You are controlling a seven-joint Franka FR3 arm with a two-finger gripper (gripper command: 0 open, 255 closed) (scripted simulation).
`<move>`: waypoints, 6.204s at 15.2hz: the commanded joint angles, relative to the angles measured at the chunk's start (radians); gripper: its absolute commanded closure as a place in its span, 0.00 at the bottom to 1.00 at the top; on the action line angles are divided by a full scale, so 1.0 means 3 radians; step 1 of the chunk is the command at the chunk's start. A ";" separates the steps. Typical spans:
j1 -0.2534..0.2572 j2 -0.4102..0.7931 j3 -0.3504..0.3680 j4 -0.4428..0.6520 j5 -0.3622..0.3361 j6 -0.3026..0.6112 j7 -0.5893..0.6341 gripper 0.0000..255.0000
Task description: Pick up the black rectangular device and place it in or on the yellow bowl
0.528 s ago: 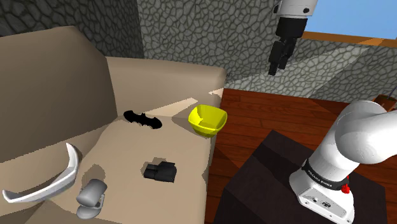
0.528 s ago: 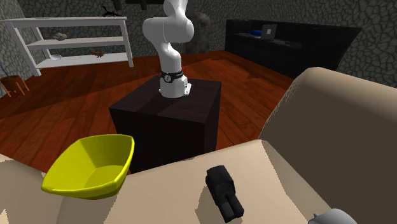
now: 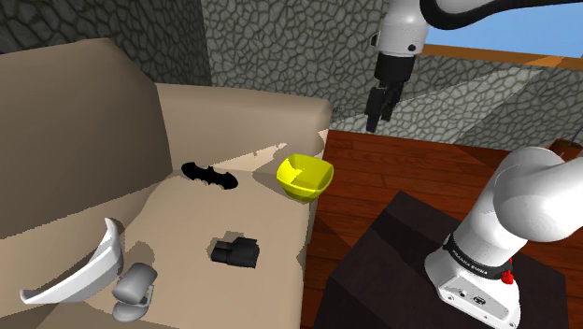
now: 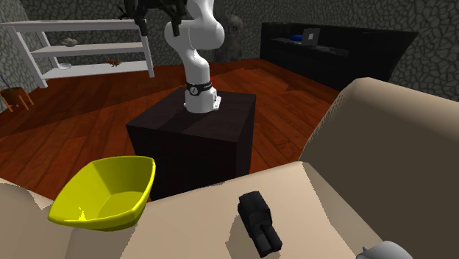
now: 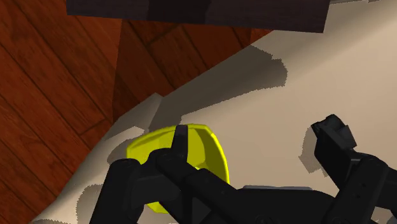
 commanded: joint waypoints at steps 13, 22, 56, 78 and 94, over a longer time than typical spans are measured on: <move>0.0264 0.1415 0.0533 -0.0026 0.0156 0.1546 0.0241 0.00; 0.0373 0.2565 0.0794 0.0410 -0.0167 0.2291 0.0568 0.00; 0.1186 0.5083 0.0521 0.2293 -0.1143 0.2922 0.1207 1.00; 0.1081 0.4602 0.0658 0.2140 -0.1020 0.2591 0.1133 1.00; 0.0974 0.4090 0.0806 0.2125 -0.0834 0.2104 0.1020 1.00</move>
